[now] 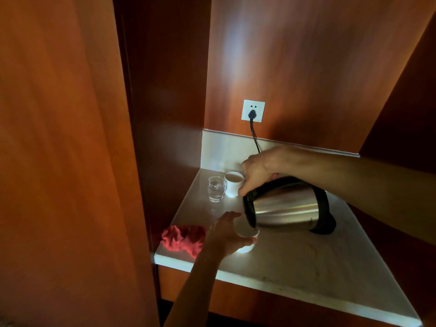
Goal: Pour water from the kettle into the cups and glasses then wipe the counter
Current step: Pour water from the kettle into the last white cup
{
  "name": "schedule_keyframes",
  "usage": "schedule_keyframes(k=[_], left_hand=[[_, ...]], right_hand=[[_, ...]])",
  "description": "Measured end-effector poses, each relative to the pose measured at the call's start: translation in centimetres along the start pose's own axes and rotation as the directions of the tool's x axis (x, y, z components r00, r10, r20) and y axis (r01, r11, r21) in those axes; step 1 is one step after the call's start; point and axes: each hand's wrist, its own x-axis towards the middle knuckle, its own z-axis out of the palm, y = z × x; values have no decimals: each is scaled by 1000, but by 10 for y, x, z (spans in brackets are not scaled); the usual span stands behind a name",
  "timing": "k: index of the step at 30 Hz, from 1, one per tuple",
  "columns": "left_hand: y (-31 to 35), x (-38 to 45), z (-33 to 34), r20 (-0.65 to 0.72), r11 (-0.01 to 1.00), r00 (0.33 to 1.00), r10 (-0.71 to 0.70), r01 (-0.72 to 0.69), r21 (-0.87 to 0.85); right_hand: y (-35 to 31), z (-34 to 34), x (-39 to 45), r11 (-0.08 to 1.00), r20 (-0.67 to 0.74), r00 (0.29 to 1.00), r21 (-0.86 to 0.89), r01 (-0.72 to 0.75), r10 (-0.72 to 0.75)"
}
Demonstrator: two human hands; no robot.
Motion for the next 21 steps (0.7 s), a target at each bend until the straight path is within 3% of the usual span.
schedule_keyframes(k=[21], left_hand=[[-10,0,4,-29,999,999,38,-39,-27]], right_hand=[[-29,-7,3,993,43,998,-109,50,-45]])
